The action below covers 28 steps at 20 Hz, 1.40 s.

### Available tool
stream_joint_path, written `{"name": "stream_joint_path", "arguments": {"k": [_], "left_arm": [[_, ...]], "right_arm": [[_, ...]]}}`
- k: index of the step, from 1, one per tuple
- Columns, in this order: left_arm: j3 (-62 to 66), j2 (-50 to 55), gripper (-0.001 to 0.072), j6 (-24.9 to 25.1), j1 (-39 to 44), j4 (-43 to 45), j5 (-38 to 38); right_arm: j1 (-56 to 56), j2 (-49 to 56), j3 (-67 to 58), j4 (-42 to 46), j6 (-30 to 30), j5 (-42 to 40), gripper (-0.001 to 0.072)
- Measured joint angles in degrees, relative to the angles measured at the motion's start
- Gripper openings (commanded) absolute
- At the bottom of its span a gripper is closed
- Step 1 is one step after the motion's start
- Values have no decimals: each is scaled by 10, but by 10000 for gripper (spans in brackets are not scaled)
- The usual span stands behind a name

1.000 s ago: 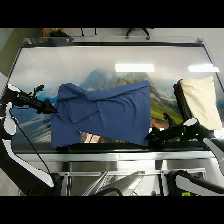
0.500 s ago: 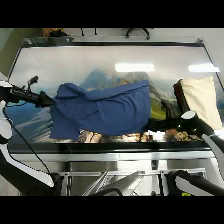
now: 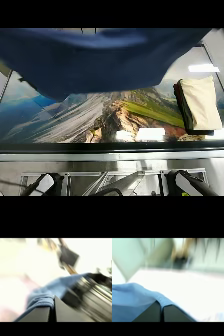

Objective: Fold the shirts.

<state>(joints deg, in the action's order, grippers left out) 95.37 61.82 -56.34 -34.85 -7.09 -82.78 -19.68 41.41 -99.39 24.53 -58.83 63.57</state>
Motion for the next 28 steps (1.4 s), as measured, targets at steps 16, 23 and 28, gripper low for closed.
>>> {"name": "stream_joint_path", "arguments": {"k": [16, 23, 28], "left_arm": [[94, 51, 14, -41, 163, 297, 55], [29, 311, 14, -45, 284, 527, 160], [93, 444, 14, -64, 266, 570, 195]], "right_arm": [[-6, 164, -34, -19, 24, 75, 17], [34, 391, 75, 7, 71, 17, 17], [37, 528, 34, -51, 99, -32, 17]]}}
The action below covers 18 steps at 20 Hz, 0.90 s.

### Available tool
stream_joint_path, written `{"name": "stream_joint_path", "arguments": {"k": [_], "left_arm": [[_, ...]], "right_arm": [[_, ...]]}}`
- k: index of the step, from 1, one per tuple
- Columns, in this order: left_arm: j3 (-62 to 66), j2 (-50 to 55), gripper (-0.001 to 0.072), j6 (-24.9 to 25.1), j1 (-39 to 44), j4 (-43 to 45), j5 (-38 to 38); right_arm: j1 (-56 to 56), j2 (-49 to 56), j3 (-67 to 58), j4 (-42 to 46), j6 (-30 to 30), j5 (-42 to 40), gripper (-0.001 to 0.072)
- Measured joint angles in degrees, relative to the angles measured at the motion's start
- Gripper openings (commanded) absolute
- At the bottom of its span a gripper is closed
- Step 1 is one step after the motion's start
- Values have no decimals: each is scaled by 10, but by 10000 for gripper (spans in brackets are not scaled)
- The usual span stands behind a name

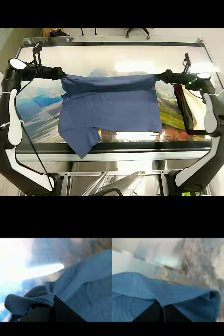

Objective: Fold the shirts.

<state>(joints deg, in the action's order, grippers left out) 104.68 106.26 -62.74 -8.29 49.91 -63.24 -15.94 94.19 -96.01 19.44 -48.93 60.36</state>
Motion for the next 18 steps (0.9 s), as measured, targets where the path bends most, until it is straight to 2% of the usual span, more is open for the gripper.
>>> {"name": "stream_joint_path", "arguments": {"k": [4, 8, 12, 18], "left_arm": [[80, 61, 14, -24, -12, 10, -41], [99, 82, 13, -48, -15, 22, -78], [101, 87, 14, -87, -7, 83, -116], [96, 90, 14, -123, 24, 185, -129]], "right_arm": [[0, 35, -30, -3, 6, -4, 17], [2, 44, -38, 52, -8, 18, 17], [14, 47, -40, 113, -23, 32, 17], [32, 54, -40, 185, -35, 31, 17]]}}
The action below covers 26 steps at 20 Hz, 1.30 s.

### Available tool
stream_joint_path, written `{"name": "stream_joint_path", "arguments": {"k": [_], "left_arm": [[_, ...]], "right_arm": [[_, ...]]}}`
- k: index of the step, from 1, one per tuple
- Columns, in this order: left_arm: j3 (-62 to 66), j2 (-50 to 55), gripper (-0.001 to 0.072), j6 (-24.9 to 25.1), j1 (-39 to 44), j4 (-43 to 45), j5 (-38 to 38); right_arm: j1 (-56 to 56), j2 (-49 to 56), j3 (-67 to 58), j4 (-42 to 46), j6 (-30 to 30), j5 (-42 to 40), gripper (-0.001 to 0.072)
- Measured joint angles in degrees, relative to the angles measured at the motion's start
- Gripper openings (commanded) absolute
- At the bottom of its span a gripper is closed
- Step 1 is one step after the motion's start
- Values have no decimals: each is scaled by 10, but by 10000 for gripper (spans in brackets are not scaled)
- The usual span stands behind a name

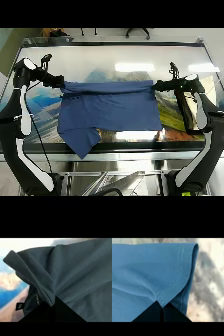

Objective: Fold the shirts.

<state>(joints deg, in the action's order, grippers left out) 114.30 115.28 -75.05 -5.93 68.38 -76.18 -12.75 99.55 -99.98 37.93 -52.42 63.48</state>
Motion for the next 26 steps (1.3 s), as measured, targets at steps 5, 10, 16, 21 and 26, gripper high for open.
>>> {"name": "stream_joint_path", "arguments": {"k": [5, 10, 16, 21, 26], "left_arm": [[-28, 1, 14, -9, 7, 32, -2], [-39, 1, 14, -13, 8, 56, -2], [-22, 1, 611, -24, 10, 67, -31], [15, -31, 611, -76, -9, 66, -125], [-187, -175, 611, -103, -28, 46, -154]], "right_arm": [[5, 4, 0, 18, -3, -4, 17], [5, 4, 0, 31, -11, -6, 18], [5, -10, 0, 37, -16, 1, 387], [-17, -83, 3, 104, -55, 66, 378], [-58, -158, 121, 154, -96, 166, 378]]}}
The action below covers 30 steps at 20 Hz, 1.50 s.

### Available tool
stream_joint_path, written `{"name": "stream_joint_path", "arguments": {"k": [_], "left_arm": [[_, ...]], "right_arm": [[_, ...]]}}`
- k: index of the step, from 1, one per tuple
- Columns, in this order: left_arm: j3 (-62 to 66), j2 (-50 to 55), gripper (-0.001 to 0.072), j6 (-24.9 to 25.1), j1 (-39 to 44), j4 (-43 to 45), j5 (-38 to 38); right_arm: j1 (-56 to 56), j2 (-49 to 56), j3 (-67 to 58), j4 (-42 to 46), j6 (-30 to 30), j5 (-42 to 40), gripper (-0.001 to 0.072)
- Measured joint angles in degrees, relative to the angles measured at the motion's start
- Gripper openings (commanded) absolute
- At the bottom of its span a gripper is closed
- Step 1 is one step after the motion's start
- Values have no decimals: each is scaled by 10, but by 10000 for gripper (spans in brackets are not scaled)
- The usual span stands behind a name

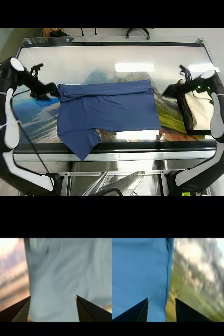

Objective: Fold the shirts.

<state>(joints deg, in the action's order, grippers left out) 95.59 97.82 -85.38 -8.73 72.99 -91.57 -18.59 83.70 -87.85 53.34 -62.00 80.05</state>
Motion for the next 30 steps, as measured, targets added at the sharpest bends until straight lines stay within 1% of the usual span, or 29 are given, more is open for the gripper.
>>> {"name": "stream_joint_path", "arguments": {"k": [3, 7, 8, 9, 10, 14, 20, 22, 24, 27, 28, 29, 30], "left_arm": [[-177, -110, 611, 1, -5, -7, 14], [-390, -243, 611, 4, -8, -10, 47], [-432, -269, 611, 4, -8, -10, 55], [-470, -294, 611, 4, -8, -12, 61], [-509, -319, 611, 3, -8, -19, 74], [-628, -403, 611, 0, -8, -63, 136], [-742, -455, 610, -6, -8, -99, 229], [-761, -461, 610, -7, -8, -123, 263], [-769, -462, 610, 4, -8, -158, 308], [-761, -440, 610, 18, -8, -181, 350], [-755, -425, 609, 22, -8, -187, 355], [-748, -408, 588, 28, -8, -192, 357], [-740, -390, 591, 34, -8, -198, 357]], "right_arm": [[-25, -52, 116, 9, -4, 14, 378], [-35, -89, 237, 11, 5, -12, 376], [-33, -91, 257, 10, 8, -19, 375], [-30, -93, 275, 4, 12, -24, 341], [-24, -94, 289, -1, 16, -26, 333], [6, -96, 315, -11, 28, -46, 337], [33, -96, 324, -24, 42, -68, 337], [35, -95, 325, -26, 43, -71, 337], [37, -95, 325, -28, 45, -73, 337], [37, -95, 325, -31, 46, -75, 337], [37, -95, 325, -31, 46, -75, 337], [37, -95, 325, -31, 46, -76, 337], [38, -95, 325, -32, 46, -76, 336]]}}
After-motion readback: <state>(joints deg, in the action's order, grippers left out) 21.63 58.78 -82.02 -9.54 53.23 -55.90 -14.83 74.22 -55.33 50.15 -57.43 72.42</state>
